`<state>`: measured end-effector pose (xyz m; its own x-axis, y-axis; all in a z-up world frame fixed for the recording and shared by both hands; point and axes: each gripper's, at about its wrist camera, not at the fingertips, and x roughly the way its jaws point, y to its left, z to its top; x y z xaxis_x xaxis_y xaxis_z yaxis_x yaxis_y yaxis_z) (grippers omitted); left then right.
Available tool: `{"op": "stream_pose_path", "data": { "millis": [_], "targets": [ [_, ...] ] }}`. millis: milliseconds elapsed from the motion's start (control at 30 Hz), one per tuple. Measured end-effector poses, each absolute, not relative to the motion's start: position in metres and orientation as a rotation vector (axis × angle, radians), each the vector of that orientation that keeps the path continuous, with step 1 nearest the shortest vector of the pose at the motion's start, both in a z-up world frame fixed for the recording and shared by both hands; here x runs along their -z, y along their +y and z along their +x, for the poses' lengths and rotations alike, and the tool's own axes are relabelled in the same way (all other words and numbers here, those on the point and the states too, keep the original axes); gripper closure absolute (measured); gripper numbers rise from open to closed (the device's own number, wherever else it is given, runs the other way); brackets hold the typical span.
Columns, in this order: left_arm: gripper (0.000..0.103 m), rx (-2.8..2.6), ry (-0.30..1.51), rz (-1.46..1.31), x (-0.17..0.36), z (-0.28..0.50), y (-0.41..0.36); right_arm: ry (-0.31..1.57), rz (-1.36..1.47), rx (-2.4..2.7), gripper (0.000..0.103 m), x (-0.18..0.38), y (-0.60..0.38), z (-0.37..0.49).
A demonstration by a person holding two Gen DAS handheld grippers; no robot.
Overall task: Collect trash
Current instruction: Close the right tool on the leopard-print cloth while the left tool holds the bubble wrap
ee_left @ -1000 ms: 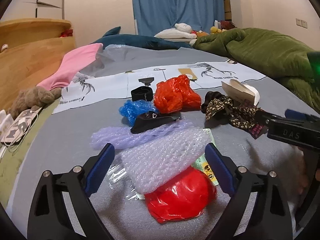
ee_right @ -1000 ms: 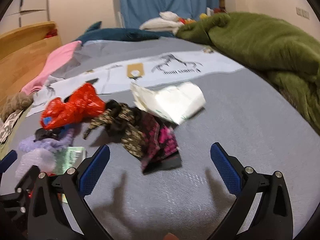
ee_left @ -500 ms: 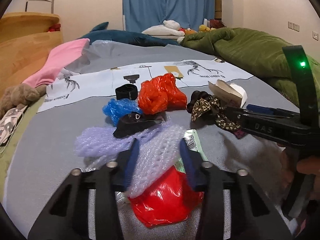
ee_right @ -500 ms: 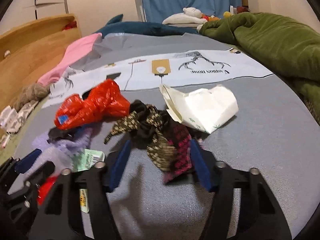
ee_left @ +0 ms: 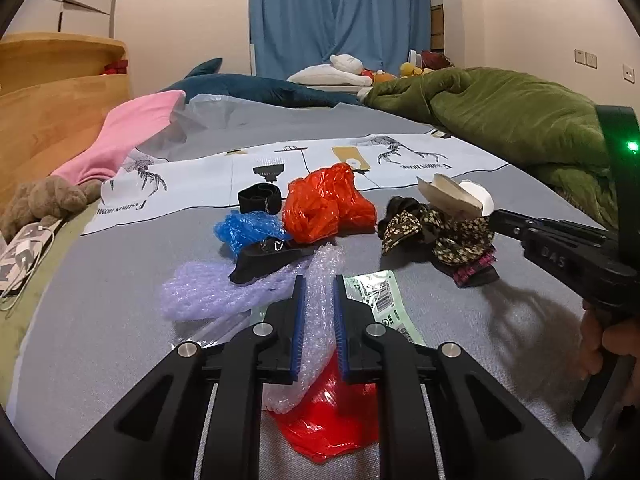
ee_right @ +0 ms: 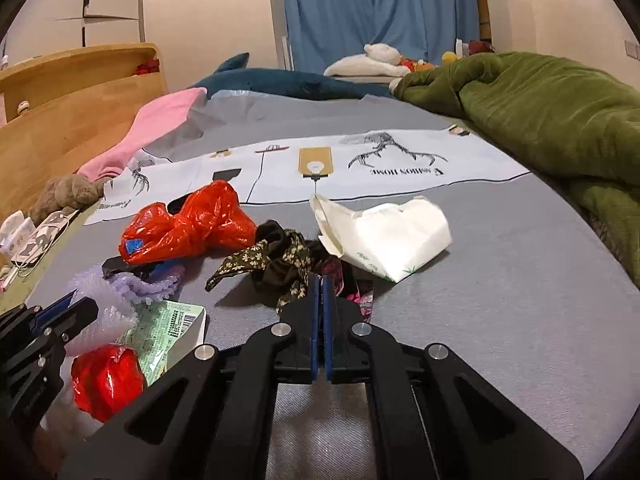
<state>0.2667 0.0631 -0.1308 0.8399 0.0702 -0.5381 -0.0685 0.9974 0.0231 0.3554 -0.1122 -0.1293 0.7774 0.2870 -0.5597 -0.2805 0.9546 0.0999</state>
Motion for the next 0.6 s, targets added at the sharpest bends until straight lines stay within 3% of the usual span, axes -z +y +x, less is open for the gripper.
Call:
{"op": "stream_pose_path", "data": {
  "millis": [333, 400, 467, 600],
  "targets": [
    [0.09, -0.081, 0.555, 0.005, 0.128, 0.2656, 0.0644, 0.556, -0.007, -0.314, 0.099, 0.1178, -0.1127, 0.3476],
    [0.09, -0.082, 0.569, 0.002, 0.1309, 0.2677, 0.0663, 0.57, -0.022, -0.298, 0.089, 0.1202, -0.1117, 0.3505],
    [0.09, -0.079, 0.577, 0.005, 0.1321, 0.2692, 0.0662, 0.571, -0.025, -0.283, 0.049, 0.122, -0.1117, 0.3515],
    [0.089, -0.083, 0.581, 0.008, 0.1326, 0.2702, 0.0663, 0.559, -0.007, -0.323, 0.047, 0.1214, -0.1087, 0.3524]
  ]
}}
